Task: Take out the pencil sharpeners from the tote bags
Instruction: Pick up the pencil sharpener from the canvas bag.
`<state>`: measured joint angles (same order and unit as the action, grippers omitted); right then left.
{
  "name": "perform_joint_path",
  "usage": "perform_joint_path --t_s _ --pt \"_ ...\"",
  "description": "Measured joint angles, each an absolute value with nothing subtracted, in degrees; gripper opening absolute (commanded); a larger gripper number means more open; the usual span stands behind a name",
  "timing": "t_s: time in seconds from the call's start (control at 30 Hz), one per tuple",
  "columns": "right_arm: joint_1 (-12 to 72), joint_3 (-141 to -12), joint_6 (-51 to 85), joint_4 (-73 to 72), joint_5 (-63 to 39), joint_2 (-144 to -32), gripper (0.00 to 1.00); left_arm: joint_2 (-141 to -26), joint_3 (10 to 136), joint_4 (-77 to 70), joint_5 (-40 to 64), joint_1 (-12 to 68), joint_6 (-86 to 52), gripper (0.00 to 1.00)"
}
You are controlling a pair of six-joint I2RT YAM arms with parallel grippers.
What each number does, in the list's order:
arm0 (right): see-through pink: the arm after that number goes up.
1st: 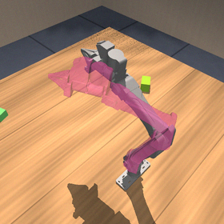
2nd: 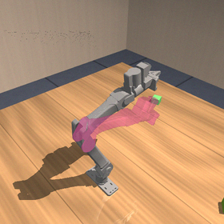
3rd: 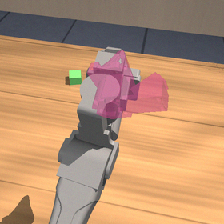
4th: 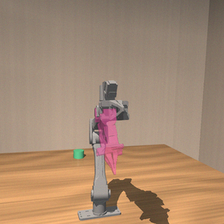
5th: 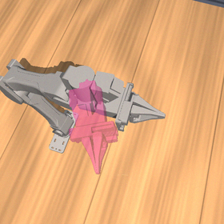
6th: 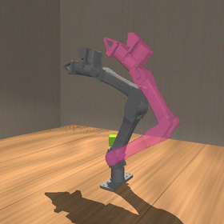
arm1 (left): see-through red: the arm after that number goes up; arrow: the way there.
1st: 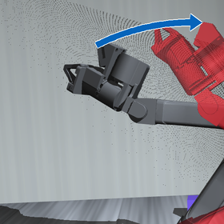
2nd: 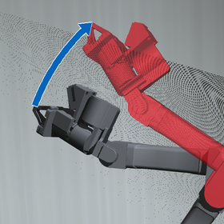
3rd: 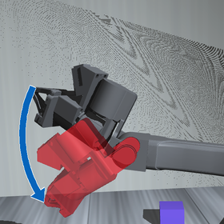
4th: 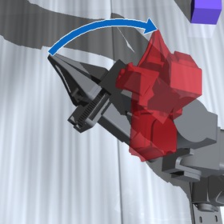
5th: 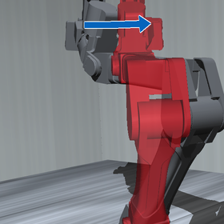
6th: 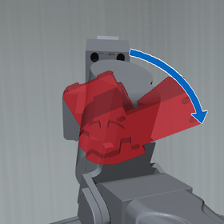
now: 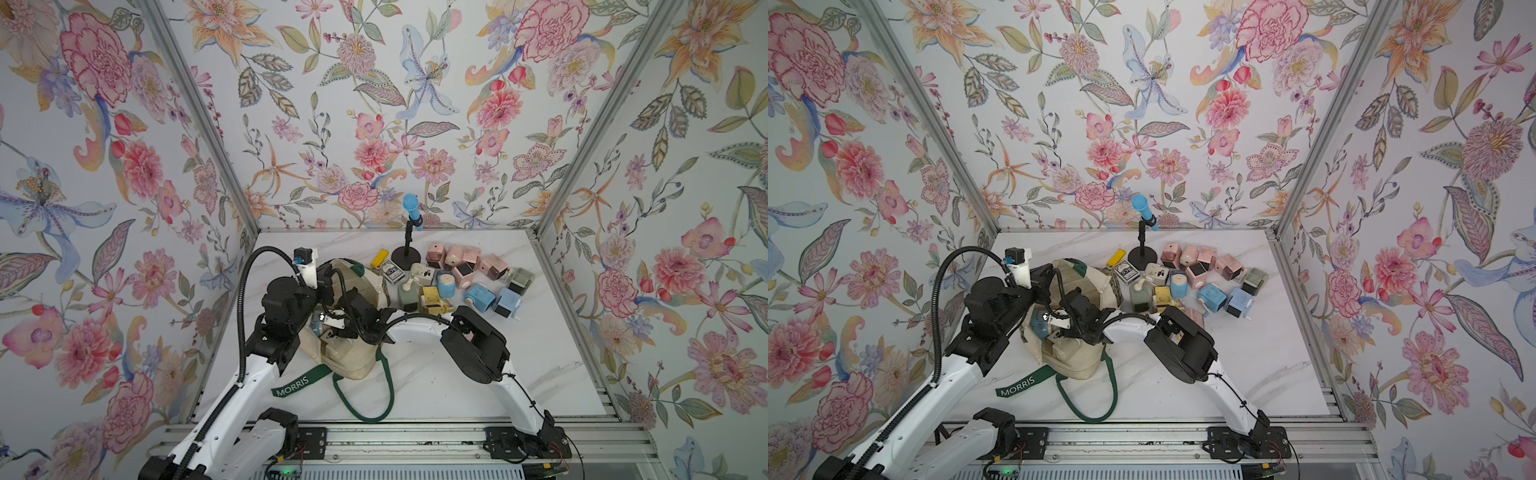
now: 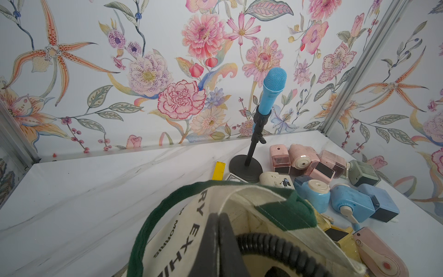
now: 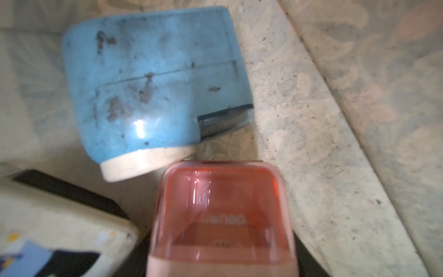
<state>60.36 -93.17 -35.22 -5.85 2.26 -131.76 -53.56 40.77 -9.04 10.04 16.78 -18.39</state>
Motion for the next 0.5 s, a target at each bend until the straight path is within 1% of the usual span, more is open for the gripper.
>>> perform_joint_path --t_s 0.2,0.5 --pt "60.40 -85.30 -33.56 -11.97 1.96 -127.94 0.38 -53.54 40.77 -9.04 10.07 16.78 -18.39 0.00" --pt "61.41 -72.36 -30.02 -19.31 0.67 -118.54 0.37 -53.43 40.77 -9.02 10.11 16.78 -18.39 0.00"
